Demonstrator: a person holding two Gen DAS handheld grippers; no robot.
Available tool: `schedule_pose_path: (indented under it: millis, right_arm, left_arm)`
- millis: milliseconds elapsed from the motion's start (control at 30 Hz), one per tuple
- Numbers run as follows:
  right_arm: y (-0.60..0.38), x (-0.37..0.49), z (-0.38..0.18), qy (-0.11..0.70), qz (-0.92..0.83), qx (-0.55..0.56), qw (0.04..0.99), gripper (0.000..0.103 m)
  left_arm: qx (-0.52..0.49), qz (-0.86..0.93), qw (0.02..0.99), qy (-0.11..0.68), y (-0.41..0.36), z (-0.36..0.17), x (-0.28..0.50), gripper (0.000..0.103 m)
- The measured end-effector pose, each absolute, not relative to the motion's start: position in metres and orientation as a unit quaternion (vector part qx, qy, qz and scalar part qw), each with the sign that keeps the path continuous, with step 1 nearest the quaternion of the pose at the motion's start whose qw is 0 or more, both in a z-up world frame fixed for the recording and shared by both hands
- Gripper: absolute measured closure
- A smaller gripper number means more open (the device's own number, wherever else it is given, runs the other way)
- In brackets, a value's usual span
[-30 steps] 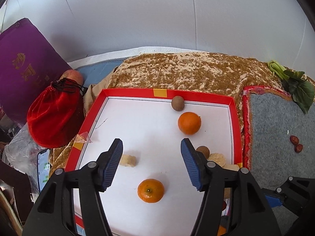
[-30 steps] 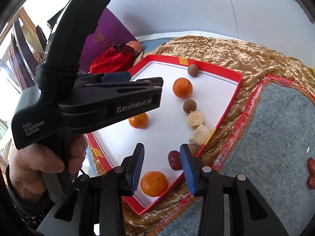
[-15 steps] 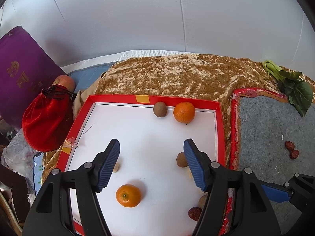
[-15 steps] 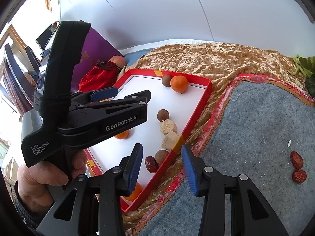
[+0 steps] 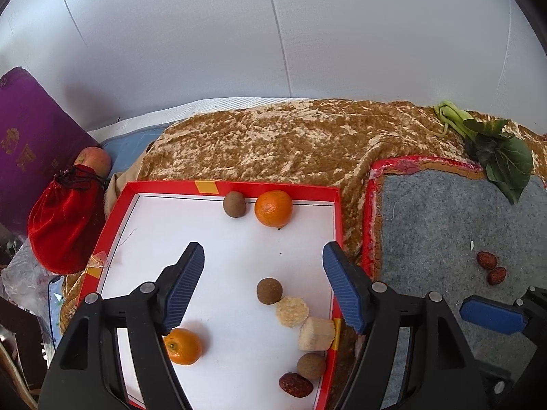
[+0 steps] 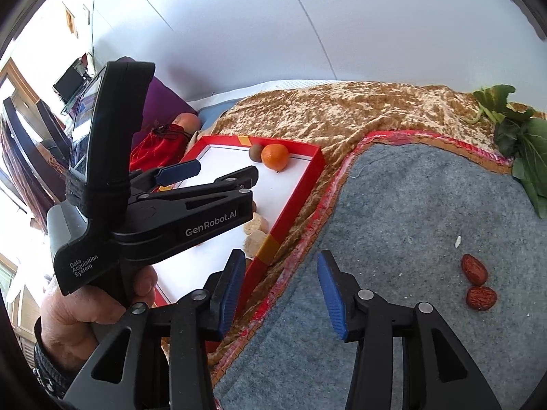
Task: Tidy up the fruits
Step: 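Move both tools back over the two red dates on the mat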
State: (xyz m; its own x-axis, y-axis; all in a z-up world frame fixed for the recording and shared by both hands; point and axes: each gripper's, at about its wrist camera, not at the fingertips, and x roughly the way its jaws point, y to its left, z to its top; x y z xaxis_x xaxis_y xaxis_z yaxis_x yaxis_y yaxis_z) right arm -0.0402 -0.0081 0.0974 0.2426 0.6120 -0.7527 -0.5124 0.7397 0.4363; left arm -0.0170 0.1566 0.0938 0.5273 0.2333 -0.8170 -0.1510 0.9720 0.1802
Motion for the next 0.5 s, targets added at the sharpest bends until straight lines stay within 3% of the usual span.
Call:
schedule_pose_path:
  millis: [500]
  right_arm:
    - [-0.103, -0.005, 0.117, 0.484, 0.285, 0.121, 0.819, 0.056]
  left_arm:
    - [0.083, 0.067, 0.876, 0.469, 0.104, 0.09, -0.008, 0.031]
